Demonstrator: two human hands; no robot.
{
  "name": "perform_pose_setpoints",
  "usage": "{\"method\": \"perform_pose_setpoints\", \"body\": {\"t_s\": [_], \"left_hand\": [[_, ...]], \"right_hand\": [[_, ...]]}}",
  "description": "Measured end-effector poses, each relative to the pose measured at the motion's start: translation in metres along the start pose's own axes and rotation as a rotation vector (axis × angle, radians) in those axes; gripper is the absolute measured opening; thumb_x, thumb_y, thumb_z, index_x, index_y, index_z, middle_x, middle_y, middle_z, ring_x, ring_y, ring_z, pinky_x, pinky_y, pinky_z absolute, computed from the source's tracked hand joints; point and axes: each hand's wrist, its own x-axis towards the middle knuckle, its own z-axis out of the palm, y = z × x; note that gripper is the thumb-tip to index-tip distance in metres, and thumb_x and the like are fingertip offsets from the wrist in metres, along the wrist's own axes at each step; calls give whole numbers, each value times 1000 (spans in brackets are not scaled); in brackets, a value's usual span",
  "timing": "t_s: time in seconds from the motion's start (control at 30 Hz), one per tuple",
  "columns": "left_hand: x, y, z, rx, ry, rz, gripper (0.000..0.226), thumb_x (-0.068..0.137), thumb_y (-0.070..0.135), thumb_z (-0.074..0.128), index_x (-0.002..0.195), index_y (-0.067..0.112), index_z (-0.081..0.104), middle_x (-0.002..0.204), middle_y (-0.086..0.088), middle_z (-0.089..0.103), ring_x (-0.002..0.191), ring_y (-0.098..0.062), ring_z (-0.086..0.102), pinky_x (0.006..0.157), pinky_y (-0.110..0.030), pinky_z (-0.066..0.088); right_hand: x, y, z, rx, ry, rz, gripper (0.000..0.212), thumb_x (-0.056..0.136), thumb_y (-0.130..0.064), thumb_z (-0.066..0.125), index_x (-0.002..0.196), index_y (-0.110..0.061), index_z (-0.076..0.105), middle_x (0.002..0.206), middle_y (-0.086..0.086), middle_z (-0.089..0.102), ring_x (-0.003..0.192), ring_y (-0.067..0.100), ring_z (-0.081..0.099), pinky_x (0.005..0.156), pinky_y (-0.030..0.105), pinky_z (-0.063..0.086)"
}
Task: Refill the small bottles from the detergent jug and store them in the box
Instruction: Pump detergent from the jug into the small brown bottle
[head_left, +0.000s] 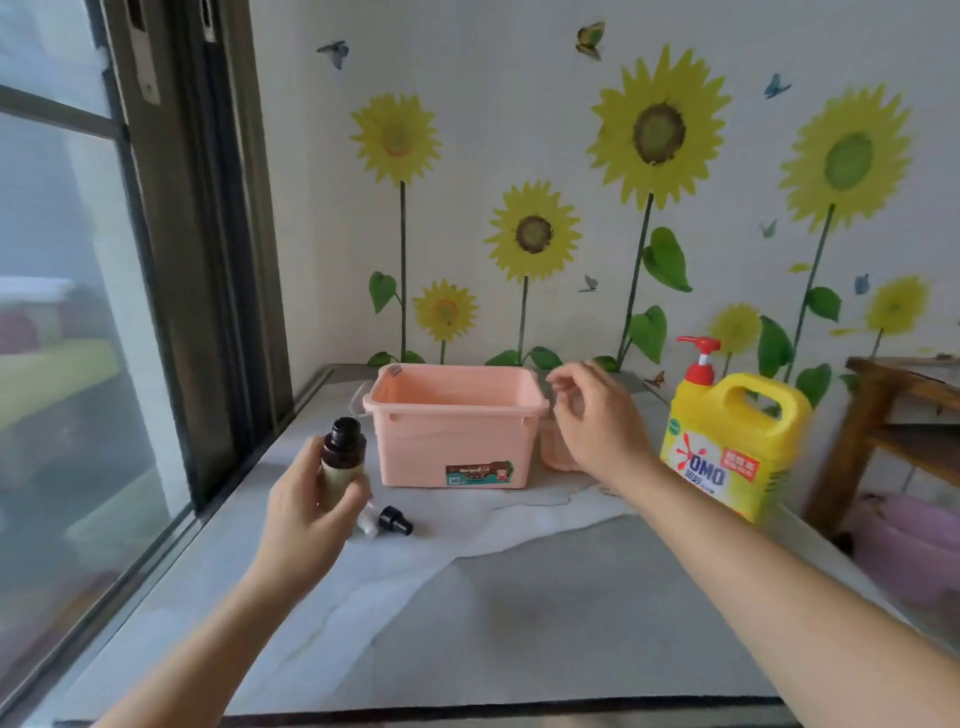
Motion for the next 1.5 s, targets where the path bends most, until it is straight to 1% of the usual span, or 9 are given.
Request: {"method": "perform_pose_setpoints", "body": {"t_s": [0.17,0.33,0.43,0.53,0.8,0.9,1.0,1.33,1.5], "left_hand": [[22,28,64,-132,-198,59,20,85,15,58,95,32,59,67,9,61,56,-10,49,48,-27,43],[42,39,109,-226,-357,100,11,80,16,54,91,15,53,68,5,50,58,-8,42,54,-25,36],[48,41,132,-218,-420,111,18,78,23,54,94,17,53,72,-11,52,61,-20,45,55,-33,36],[52,44,157,-209,-447,124,22,75,27,51,94,17,52,73,-14,50,64,-23,41,57,-41,34],[67,59,210,-245,-464,156,24,79,19,53,88,41,55,63,19,53,57,-4,41,53,-17,35],[73,59,225,-205,-491,179,19,78,21,54,91,35,56,69,19,53,63,-3,44,58,-17,37],[82,58,239,-189,-499,178,15,78,22,55,89,32,55,70,12,52,63,-9,44,58,-25,37],[94,64,250,-92,-492,269,17,79,32,55,94,26,51,75,2,61,72,-24,56,65,-53,48],[92,69,249,-94,-503,264,19,82,37,55,94,24,51,77,1,65,76,-24,60,69,-53,49]], "right_hand": [[57,54,-72,-557,81,207,38,87,-23,57,121,-6,57,122,16,51,112,36,53,91,43,43],[69,110,-106,-795,-230,601,68,89,-59,42,136,-10,46,121,15,61,109,36,60,78,39,45],[59,119,-107,-868,-348,449,59,86,-72,38,99,-22,67,88,3,61,91,31,65,70,35,46],[58,107,-115,-765,-425,350,57,79,-86,39,78,-31,53,73,-5,55,80,27,62,71,36,52],[49,88,-121,-598,-583,188,91,62,-101,34,134,-46,43,81,-16,67,76,8,64,69,31,54],[60,79,-135,-243,-623,373,93,71,-91,37,148,-41,34,117,-21,60,112,9,59,98,36,48],[87,67,-138,199,-432,574,71,91,-75,28,143,-28,46,124,-4,65,114,20,64,100,42,47],[101,60,-81,-41,-616,749,63,99,-63,33,123,-13,62,83,-1,69,102,25,61,86,40,49],[97,59,-82,-26,-632,745,50,104,-41,36,122,-4,64,71,2,73,73,15,63,58,23,43]]}}
